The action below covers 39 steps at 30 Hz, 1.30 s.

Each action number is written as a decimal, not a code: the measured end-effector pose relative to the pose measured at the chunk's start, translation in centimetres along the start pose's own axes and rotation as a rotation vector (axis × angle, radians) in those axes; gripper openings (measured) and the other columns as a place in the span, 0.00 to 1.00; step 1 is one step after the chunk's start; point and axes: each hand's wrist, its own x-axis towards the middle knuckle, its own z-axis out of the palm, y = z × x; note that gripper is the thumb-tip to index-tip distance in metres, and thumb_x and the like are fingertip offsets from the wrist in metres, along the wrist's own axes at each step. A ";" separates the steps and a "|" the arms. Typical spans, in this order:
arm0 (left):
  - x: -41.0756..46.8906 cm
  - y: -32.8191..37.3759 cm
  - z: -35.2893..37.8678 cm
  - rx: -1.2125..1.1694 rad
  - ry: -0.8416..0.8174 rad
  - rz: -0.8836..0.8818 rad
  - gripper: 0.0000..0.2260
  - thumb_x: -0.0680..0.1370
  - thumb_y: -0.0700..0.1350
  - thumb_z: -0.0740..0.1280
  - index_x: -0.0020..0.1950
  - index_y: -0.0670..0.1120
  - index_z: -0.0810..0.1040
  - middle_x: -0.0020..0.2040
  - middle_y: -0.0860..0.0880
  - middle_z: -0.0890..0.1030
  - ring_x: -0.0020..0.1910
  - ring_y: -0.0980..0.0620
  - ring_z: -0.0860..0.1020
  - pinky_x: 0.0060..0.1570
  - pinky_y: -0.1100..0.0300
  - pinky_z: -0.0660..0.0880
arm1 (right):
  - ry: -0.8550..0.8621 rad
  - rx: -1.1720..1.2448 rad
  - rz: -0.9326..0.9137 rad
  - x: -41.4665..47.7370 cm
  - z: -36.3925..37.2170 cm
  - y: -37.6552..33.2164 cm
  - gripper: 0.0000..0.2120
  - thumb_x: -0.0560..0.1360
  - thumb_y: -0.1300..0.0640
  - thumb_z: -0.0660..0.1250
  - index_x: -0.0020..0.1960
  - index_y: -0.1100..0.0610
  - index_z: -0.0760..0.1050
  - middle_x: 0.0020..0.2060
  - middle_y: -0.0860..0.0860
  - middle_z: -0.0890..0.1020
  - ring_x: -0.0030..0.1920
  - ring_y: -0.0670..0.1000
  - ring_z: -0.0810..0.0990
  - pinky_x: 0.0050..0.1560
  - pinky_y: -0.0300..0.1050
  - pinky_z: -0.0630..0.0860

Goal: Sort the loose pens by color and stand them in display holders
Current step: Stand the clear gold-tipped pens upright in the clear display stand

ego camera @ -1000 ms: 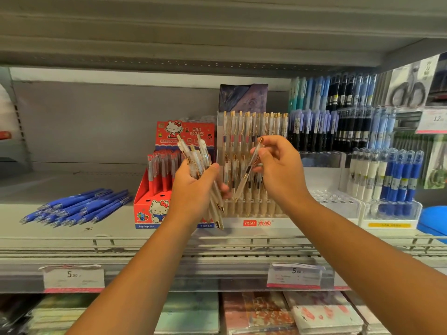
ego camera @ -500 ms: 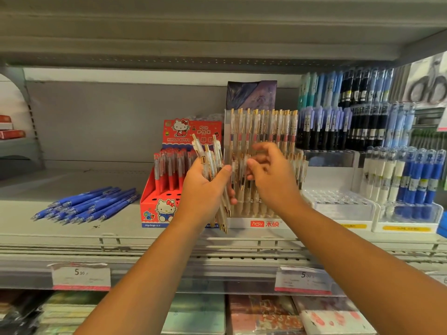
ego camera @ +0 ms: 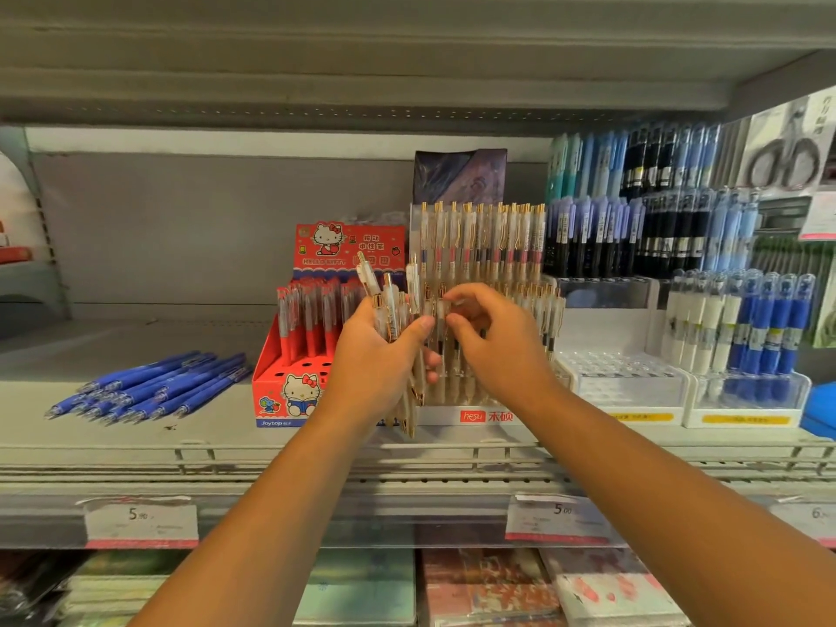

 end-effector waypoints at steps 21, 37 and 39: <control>0.1 -0.4 0.1 0.088 -0.109 0.068 0.08 0.79 0.41 0.70 0.55 0.52 0.77 0.45 0.54 0.86 0.42 0.54 0.85 0.35 0.64 0.79 | 0.112 0.479 0.113 -0.6 -1.4 -1.1 0.12 0.75 0.61 0.72 0.57 0.54 0.76 0.44 0.52 0.83 0.46 0.49 0.84 0.46 0.43 0.82; 0.7 -0.6 -0.2 0.037 0.063 0.051 0.08 0.79 0.43 0.69 0.57 0.44 0.77 0.47 0.49 0.85 0.43 0.52 0.85 0.37 0.54 0.83 | 0.243 0.386 0.047 -0.5 -1.3 -0.9 0.17 0.80 0.65 0.62 0.67 0.55 0.69 0.52 0.52 0.82 0.55 0.49 0.82 0.58 0.53 0.79; 0.6 -0.7 -0.2 0.048 0.053 0.047 0.05 0.79 0.42 0.69 0.55 0.47 0.77 0.46 0.50 0.85 0.42 0.51 0.85 0.36 0.55 0.82 | 0.237 0.368 0.025 -0.5 -1.3 -0.9 0.19 0.80 0.66 0.61 0.68 0.51 0.67 0.52 0.54 0.81 0.55 0.50 0.82 0.58 0.54 0.79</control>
